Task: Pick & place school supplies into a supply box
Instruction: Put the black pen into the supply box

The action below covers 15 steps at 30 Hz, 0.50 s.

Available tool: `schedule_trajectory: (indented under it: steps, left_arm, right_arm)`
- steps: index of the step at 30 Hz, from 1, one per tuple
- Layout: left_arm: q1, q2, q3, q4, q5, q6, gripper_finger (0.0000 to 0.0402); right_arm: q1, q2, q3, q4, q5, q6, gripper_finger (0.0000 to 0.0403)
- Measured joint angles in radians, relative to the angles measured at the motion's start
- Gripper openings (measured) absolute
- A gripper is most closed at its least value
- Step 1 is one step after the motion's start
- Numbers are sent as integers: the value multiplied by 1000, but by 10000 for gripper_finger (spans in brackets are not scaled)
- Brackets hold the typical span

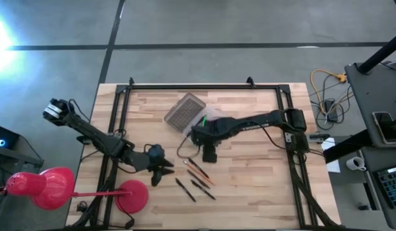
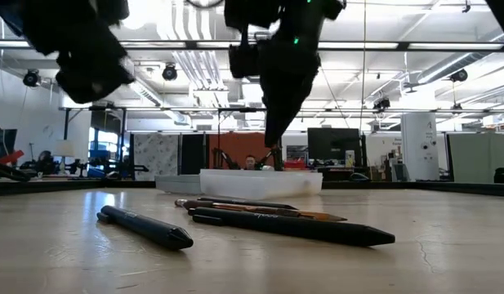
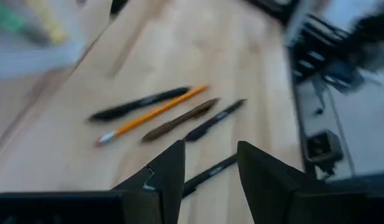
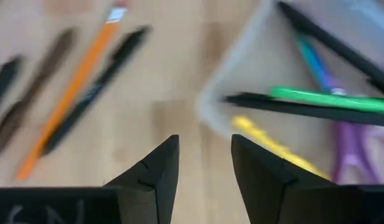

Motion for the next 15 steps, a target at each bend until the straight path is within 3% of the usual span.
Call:
schedule_trajectory:
  steps: [4, 9, 15]
  left_arm:
    - [-58, 46, 0, 83, 2, 185, 130]
    - [-80, 146, 0, 97, 2, 221, 130]
    - [-81, 285, 14, 173, 2, 349, 130]
  right_arm:
    - [100, -18, 0, -23, 41, 17, 134]
    - [185, -44, 0, -90, 210, 218, 134]
    - [204, -57, 0, -111, 214, 420, 134]
